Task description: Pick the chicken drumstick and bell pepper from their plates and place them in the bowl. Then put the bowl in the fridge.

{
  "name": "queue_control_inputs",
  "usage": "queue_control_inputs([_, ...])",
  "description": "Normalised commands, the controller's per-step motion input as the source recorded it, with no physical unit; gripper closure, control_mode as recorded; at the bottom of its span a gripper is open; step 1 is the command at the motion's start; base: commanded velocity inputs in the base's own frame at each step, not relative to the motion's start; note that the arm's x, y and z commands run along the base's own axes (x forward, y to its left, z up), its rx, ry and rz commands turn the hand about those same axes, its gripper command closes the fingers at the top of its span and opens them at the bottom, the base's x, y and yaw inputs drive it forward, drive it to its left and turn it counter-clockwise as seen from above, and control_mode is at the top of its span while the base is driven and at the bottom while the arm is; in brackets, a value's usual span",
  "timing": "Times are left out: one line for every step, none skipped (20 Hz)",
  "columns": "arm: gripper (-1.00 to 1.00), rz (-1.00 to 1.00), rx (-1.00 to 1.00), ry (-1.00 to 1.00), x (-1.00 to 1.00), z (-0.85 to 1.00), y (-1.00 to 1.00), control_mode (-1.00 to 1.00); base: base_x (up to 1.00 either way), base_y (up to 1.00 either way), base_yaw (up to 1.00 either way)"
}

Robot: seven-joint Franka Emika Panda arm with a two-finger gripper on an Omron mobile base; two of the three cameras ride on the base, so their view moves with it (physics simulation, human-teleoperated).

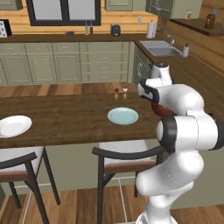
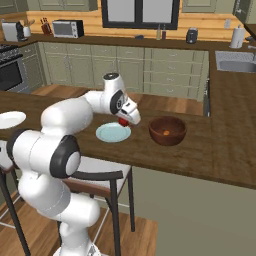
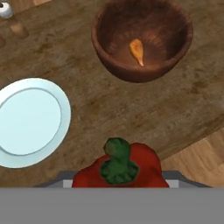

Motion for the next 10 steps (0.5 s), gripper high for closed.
queue_control_inputs([1.00, -0.06, -0.05, 0.00, 0.00, 0.07, -0.65, -1.00, 0.00, 0.00, 0.00])
queue_control_inputs([1.00, -0.06, -0.07, 0.00, 0.00, 0.05, -0.62, -1.00, 0.00, 0.00, 0.00])
queue_control_inputs([1.00, -0.06, -0.07, 0.00, 0.00, 0.00, -0.66, -1.00, 0.00, 0.00, 0.00])
queue_control_inputs([1.00, -0.05, -0.06, 0.00, 0.03, 0.00, -0.72, -1.00, 0.00, 0.00, 0.00])
queue_control_inputs([1.00, -0.08, -0.02, 0.00, 0.07, 0.00, -0.78, -1.00, 0.00, 0.00, 0.00])
queue_control_inputs([1.00, -0.12, 0.00, 0.02, 0.14, 0.00, -0.81, -1.00, 0.00, 0.00, 0.00])
queue_control_inputs([1.00, -0.13, 0.00, 0.04, 0.26, 0.00, -0.80, -1.00, 0.00, 0.00, 0.00])
queue_control_inputs([1.00, -0.13, 0.00, 0.05, 0.33, 0.00, -0.76, -1.00, 0.00, 0.00, 0.00])
queue_control_inputs([1.00, -0.10, 0.00, 0.02, 0.34, 0.00, -0.76, -1.00, 0.00, 0.00, 0.00])
queue_control_inputs([1.00, -0.05, 0.00, 0.03, 0.42, 0.00, -0.80, -1.00, 0.00, 0.00, 0.00])
